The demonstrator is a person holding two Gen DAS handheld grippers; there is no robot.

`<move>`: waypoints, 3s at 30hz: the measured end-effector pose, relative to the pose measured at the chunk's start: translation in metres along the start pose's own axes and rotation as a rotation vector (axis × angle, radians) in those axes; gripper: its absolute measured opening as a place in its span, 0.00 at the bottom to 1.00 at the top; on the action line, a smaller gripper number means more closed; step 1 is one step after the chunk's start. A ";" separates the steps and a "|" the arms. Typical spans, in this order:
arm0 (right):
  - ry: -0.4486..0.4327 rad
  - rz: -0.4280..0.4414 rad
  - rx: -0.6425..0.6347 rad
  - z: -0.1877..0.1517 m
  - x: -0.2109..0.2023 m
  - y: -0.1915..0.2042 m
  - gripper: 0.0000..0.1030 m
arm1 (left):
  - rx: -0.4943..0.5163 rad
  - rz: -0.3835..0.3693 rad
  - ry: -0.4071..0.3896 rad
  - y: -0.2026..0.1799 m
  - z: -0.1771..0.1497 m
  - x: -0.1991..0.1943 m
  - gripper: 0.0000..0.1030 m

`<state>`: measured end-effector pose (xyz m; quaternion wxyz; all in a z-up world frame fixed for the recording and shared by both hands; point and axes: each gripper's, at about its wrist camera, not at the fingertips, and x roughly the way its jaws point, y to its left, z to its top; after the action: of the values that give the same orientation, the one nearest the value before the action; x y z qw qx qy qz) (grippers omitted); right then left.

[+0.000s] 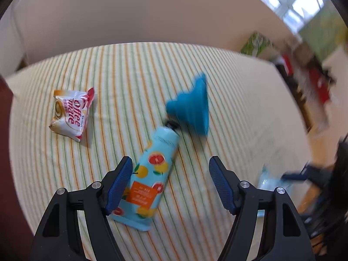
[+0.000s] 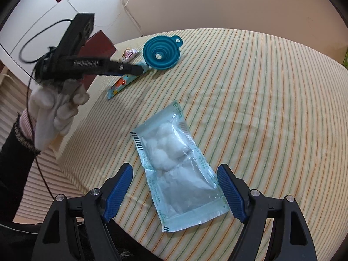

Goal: Organize soft objects
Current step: 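Close the left tool on the hand cream tube while the right tool grips the cotton ball bag, then lift the hand cream tube with the left tool while the right tool lifts the cotton bag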

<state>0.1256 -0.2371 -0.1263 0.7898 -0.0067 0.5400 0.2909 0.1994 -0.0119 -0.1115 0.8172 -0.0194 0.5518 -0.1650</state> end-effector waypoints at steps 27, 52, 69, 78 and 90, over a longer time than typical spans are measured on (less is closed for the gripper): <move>0.112 -0.236 -0.311 0.039 0.054 0.057 0.67 | 0.096 0.200 -0.052 -0.015 -0.009 -0.004 0.28; 0.131 -0.248 -0.285 0.030 0.048 0.056 0.57 | 0.090 0.188 -0.062 -0.017 -0.013 -0.005 0.28; 0.054 -0.243 -0.225 0.042 -0.002 0.038 0.31 | 0.086 0.166 -0.100 -0.014 -0.024 -0.028 0.28; 0.006 -0.252 -0.219 0.042 -0.017 0.047 0.31 | 0.061 0.147 -0.132 -0.011 -0.030 -0.041 0.28; -0.069 -0.235 -0.267 0.055 -0.041 0.081 0.31 | 0.044 0.163 -0.194 -0.002 -0.026 -0.079 0.00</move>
<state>0.1240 -0.1706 -0.0438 0.8284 -0.1647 0.4647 0.2660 0.1486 0.0135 -0.0506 0.8778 0.0277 0.4661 -0.1073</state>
